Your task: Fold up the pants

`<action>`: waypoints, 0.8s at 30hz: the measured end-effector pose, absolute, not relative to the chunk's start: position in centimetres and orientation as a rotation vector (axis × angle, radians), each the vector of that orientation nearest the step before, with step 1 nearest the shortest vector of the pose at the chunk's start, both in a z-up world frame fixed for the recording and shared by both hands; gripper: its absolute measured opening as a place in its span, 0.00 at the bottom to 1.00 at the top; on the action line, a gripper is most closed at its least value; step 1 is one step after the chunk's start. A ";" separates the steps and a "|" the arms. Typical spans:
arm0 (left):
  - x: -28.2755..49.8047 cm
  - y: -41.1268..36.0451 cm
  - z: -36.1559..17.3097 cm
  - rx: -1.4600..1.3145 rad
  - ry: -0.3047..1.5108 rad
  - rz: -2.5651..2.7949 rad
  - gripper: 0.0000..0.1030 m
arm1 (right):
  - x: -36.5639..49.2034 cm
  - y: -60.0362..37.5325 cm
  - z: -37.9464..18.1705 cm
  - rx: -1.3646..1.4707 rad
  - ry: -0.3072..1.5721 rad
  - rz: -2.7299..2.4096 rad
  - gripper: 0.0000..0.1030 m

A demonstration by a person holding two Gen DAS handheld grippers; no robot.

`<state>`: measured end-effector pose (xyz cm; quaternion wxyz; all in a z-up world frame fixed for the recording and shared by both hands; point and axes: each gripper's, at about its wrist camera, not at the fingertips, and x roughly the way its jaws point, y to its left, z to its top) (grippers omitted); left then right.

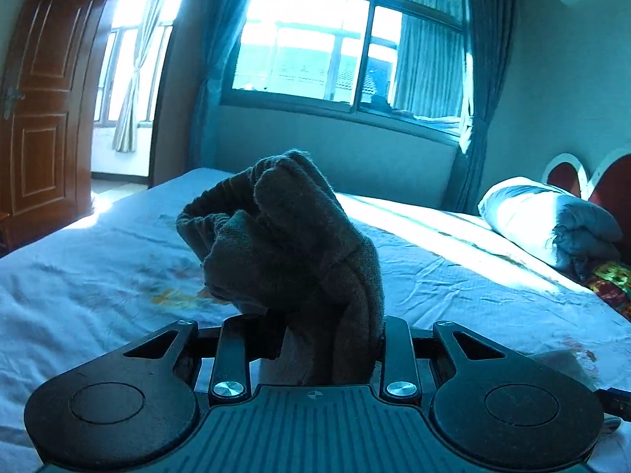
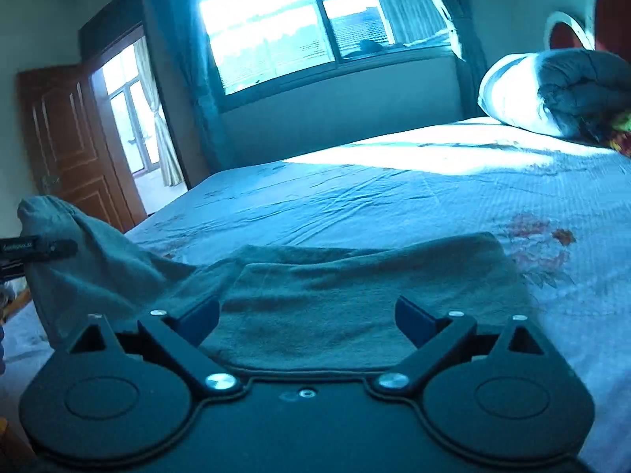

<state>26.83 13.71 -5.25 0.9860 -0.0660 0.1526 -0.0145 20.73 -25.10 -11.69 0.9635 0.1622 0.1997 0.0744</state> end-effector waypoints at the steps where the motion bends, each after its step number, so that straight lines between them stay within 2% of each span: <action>1: 27.0 11.5 -4.4 -0.105 0.291 -0.062 0.30 | 20.8 -26.6 -11.7 0.360 0.408 0.111 0.88; 8: 28.6 -2.8 -3.1 0.026 0.300 -0.313 0.29 | 19.8 -36.8 -12.0 0.584 0.375 -0.067 0.88; 11: 29.7 -10.1 -5.7 0.085 0.467 -0.436 0.31 | 19.1 -39.9 -13.1 0.663 0.354 -0.121 0.88; 14: 27.9 -12.6 -8.0 0.132 0.523 -0.454 0.36 | 19.0 -42.2 -14.2 0.755 0.361 -0.144 0.88; 16: 26.9 -11.5 -8.7 0.094 0.530 -0.425 0.39 | 19.1 -42.8 -14.8 0.806 0.356 -0.116 0.89; 17: 26.3 -10.4 -9.1 0.047 0.540 -0.415 0.44 | 19.2 -42.8 -15.0 0.832 0.352 -0.083 0.88; 20: 25.2 -8.7 -9.5 0.018 0.514 -0.401 0.74 | 19.9 -41.7 -15.3 0.870 0.364 0.000 0.88; 24: 25.8 -9.4 -9.5 0.030 0.509 -0.442 0.74 | 21.0 -39.1 -14.4 0.869 0.398 0.150 0.87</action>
